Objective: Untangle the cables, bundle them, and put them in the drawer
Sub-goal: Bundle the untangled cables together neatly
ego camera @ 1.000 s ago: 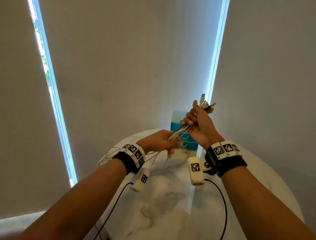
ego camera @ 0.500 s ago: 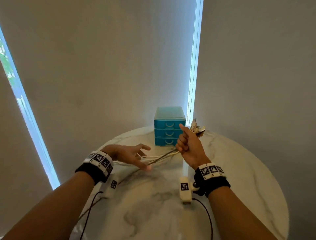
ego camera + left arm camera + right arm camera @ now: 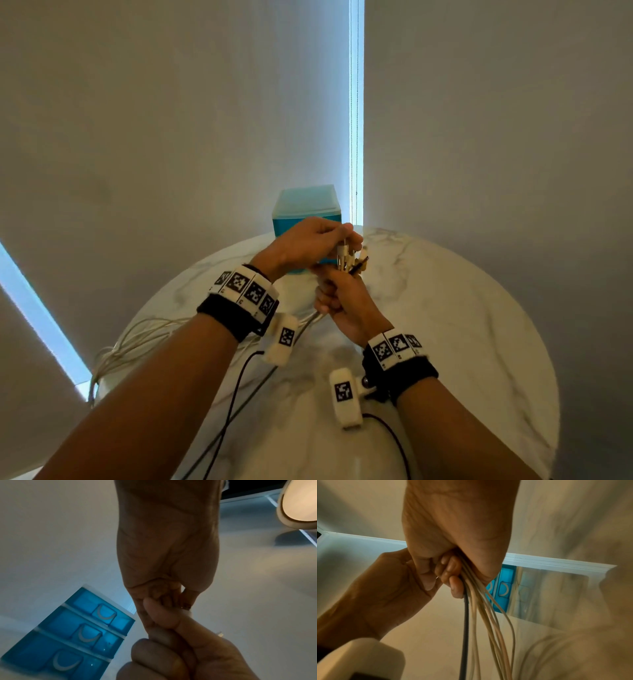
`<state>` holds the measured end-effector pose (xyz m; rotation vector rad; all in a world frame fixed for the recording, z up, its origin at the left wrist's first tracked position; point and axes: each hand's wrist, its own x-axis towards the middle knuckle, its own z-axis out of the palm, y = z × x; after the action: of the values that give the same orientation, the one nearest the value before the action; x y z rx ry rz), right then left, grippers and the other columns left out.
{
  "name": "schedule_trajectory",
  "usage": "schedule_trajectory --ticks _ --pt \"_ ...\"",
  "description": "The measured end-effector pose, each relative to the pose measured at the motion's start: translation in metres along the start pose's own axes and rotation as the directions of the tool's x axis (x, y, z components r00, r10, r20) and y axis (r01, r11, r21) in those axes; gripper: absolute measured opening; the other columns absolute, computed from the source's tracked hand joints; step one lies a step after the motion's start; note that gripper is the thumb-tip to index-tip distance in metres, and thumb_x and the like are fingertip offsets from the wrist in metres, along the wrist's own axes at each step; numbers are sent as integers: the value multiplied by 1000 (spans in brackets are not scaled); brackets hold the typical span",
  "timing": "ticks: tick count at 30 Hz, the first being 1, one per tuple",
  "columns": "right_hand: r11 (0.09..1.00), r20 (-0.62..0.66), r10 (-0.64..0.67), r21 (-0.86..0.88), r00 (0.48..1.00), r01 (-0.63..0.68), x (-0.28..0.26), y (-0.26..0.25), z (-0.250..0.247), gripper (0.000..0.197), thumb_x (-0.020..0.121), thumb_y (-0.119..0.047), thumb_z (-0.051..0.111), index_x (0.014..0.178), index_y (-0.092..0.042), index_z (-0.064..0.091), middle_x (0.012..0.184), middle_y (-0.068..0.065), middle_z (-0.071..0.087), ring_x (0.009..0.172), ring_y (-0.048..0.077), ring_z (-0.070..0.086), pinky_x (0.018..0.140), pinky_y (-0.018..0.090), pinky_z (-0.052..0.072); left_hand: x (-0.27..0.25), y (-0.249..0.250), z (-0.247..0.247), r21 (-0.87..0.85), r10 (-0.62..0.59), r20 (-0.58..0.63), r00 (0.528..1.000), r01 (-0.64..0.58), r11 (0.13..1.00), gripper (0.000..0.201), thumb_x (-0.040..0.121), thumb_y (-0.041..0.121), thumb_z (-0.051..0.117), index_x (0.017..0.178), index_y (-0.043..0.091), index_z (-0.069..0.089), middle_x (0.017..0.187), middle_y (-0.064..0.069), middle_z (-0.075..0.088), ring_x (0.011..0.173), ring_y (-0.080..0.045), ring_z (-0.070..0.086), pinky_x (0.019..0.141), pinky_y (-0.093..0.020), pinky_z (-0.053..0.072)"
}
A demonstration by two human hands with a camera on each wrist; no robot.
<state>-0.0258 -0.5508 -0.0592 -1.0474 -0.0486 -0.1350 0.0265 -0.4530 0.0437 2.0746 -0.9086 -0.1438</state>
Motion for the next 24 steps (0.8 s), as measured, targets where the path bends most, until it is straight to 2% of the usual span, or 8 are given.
schedule_trajectory --ticks 3,7,9,12,15,17,21,24 --pt "1000 6 4 -15 1000 -4 0 0 0 28 106 -3 53 80 -14 53 56 -2 29 46 11 27 46 27 34 0 -5 4 4 -78 70 994 78 997 41 115 41 42 128 25 77 113 -2 78 95 -13 73 78 -18 57" --pt "998 19 16 -67 1000 -15 0 1 -1 29 106 -6 55 78 -14 53 56 -1 33 46 12 29 47 27 35 2 -8 6 -3 -108 86 990 109 994 42 117 38 36 134 27 72 113 5 75 102 -10 72 80 -18 56" --pt "997 18 28 -76 999 -27 -1 1 -1 32 106 -7 56 75 -15 52 56 -1 34 45 12 30 45 26 33 0 -9 2 -85 -106 123 987 117 990 40 117 38 39 134 25 73 120 2 77 111 -13 75 88 -23 60" --pt "994 3 43 -105 999 -42 -2 0 1 39 106 -10 58 68 -19 59 56 -2 35 44 11 29 43 25 30 1 -13 -2 -146 -90 143 986 110 983 35 116 31 42 134 25 72 134 3 74 125 -17 70 110 -42 56" --pt "986 -13 32 -163 999 -33 -1 0 4 20 102 -11 64 83 -11 55 58 0 36 46 12 30 44 26 29 7 -9 0 -133 -128 126 984 144 981 35 116 38 41 128 28 73 140 -1 70 132 -25 66 117 -53 49" --pt "980 -12 35 -196 999 -37 -1 0 6 15 100 -10 67 93 -10 53 57 0 37 46 13 31 44 27 31 9 0 4 -160 -120 136 983 141 977 49 113 54 35 122 29 75 130 -4 76 121 -25 73 112 -46 54" --pt "981 -19 56 -187 998 -58 -1 -2 4 15 99 -11 69 104 -7 56 57 -2 38 47 13 31 46 27 32 11 16 6 -49 -20 118 993 26 998 63 112 60 29 109 26 82 106 6 83 102 -11 78 99 -24 55" --pt "987 -30 59 -150 998 -63 -1 -4 2 12 99 -11 68 100 -6 58 55 -3 38 45 11 32 45 26 35 11 13 4 80 23 67 997 -29 996 58 107 65 40 101 30 85 100 12 82 99 -6 76 101 -27 54"
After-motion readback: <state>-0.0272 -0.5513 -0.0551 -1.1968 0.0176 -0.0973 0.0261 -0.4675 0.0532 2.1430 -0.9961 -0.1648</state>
